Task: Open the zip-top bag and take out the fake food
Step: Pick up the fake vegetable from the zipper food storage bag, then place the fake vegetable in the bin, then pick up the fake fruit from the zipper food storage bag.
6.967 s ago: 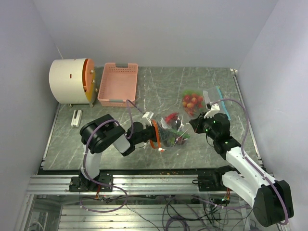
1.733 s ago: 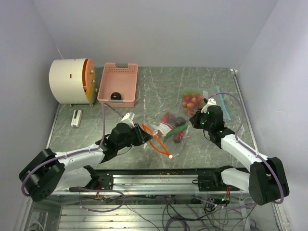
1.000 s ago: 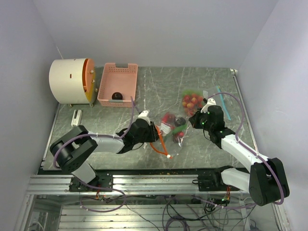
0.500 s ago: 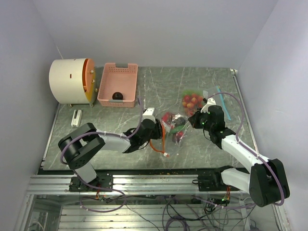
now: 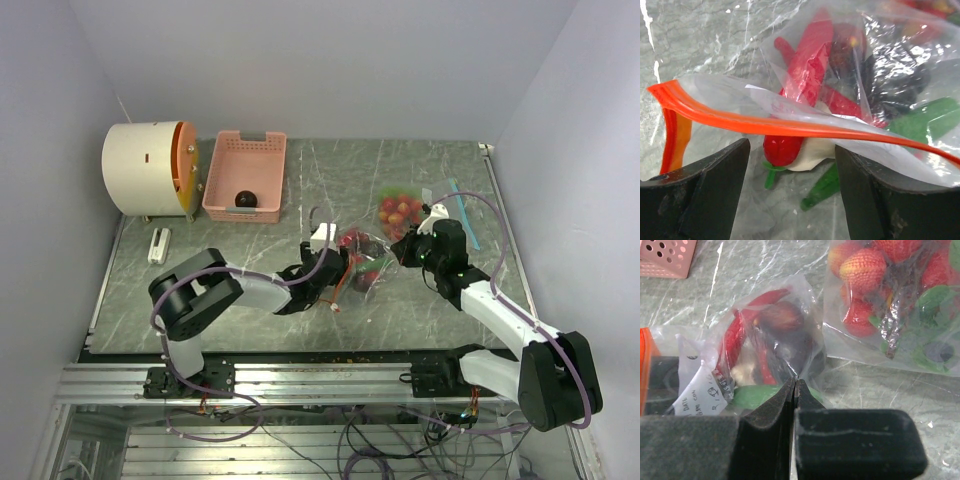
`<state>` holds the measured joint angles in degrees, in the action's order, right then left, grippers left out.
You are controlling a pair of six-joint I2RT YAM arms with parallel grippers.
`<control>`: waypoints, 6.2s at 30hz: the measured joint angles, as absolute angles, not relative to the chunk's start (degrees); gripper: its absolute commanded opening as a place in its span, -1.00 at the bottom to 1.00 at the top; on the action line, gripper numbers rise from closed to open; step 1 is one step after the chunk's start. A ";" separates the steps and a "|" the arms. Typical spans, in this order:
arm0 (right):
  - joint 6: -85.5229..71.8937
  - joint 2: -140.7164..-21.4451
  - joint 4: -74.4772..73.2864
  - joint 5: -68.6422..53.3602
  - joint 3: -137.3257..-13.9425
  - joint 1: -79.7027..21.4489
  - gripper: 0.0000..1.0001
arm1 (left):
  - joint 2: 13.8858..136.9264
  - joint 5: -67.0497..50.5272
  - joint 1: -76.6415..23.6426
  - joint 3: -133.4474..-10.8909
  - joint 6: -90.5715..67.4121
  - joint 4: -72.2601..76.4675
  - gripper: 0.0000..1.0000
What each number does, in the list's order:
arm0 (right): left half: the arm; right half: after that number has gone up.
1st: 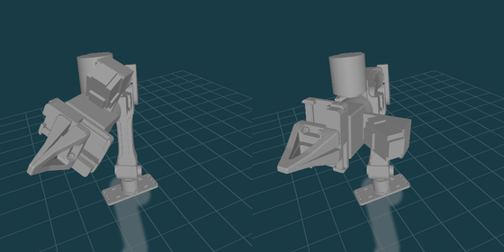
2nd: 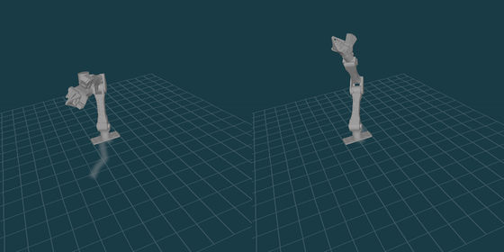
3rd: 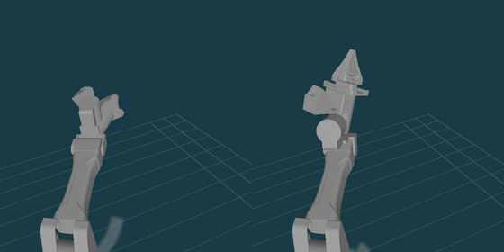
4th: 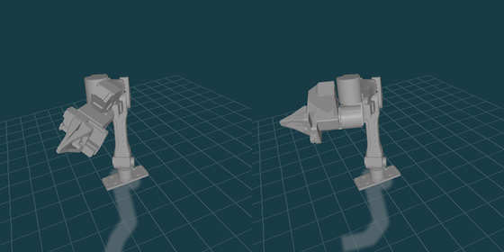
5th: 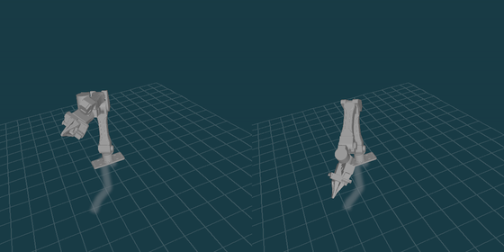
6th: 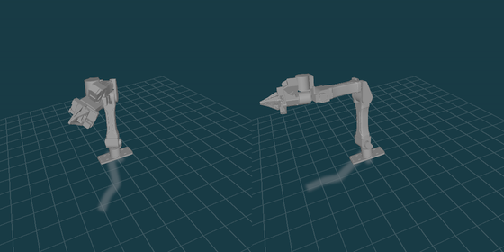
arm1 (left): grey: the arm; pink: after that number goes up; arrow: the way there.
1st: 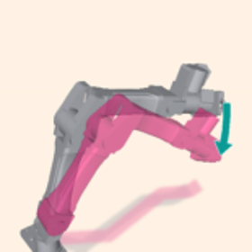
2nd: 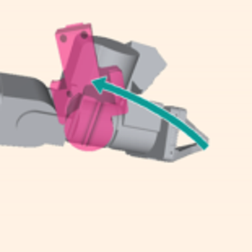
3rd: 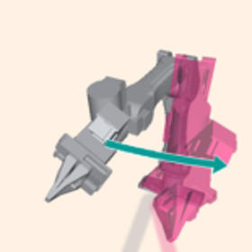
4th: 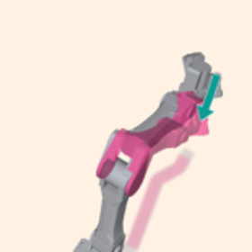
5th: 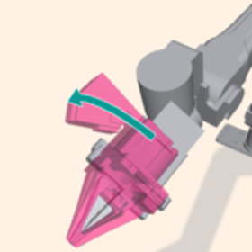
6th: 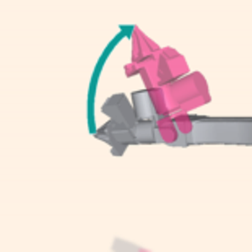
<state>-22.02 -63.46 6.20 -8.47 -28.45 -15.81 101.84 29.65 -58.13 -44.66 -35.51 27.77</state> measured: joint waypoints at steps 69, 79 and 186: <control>-20.67 -65.08 2.44 -6.98 -31.83 -15.81 -1.00 | 60.82 47.29 -47.86 -57.49 -25.26 -25.74 -0.86; -20.58 -65.14 2.74 -6.98 -31.83 -15.81 -1.00 | 89.25 37.08 -25.56 -62.98 -17.98 -5.13 -0.84; -20.67 -66.48 4.49 -9.47 -31.83 -15.81 -1.00 | 96.75 -0.73 -51.16 -33.45 -29.08 36.38 -0.04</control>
